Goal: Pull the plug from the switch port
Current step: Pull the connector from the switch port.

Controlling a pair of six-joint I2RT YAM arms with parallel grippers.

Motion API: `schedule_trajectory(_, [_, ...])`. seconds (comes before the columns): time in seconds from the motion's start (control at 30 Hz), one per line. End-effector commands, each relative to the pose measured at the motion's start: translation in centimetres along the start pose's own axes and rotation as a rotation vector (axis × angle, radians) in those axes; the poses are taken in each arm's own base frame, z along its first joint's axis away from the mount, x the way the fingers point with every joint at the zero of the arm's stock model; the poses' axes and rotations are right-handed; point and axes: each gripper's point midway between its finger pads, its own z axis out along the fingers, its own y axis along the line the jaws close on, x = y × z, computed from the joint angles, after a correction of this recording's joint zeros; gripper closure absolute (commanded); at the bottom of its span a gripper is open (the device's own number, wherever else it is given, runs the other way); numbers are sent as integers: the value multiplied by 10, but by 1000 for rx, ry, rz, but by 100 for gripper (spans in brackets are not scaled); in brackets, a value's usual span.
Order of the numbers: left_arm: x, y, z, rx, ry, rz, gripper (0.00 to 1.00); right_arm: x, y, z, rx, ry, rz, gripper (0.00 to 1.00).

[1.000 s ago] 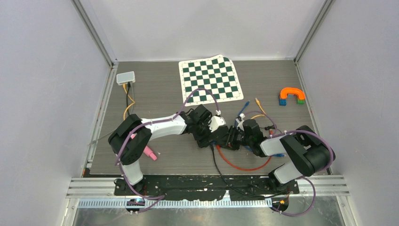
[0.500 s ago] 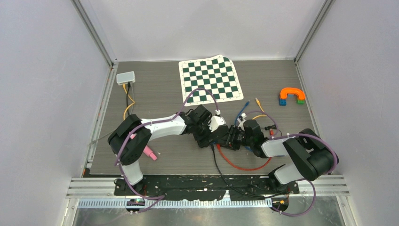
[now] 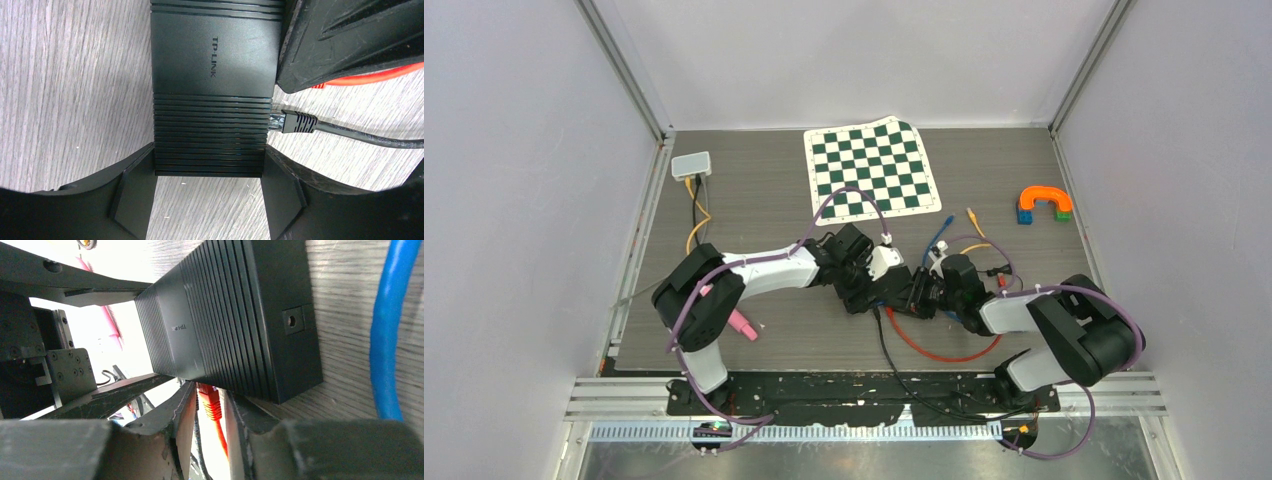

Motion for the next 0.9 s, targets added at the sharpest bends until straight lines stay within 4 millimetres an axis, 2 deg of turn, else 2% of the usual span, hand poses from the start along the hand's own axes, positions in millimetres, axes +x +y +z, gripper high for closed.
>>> schedule_trajectory(0.0, [11,-22,-3,82,22,-30,32,-10,-16,-4,90,-62,-39,63])
schedule_trajectory(0.13, [13,-23,-1,89,28,-37,33,-13,-14,-3,89,-68,-47,63])
schedule_trajectory(0.37, [14,-23,-1,84,28,-36,33,-11,-11,2,82,-33,-40,75])
schedule_trajectory(0.53, [17,-21,0,73,28,-33,33,-7,-15,-2,106,-25,-45,77])
schedule_trajectory(0.6, [18,-20,0,66,28,-32,34,-7,-18,-4,119,-26,-55,74])
schedule_trajectory(0.73, [22,-20,1,64,35,-36,34,-8,-18,-6,123,-41,-59,59])
schedule_trajectory(0.87, [23,-21,5,68,33,-43,34,-10,-15,-3,106,-48,-41,57])
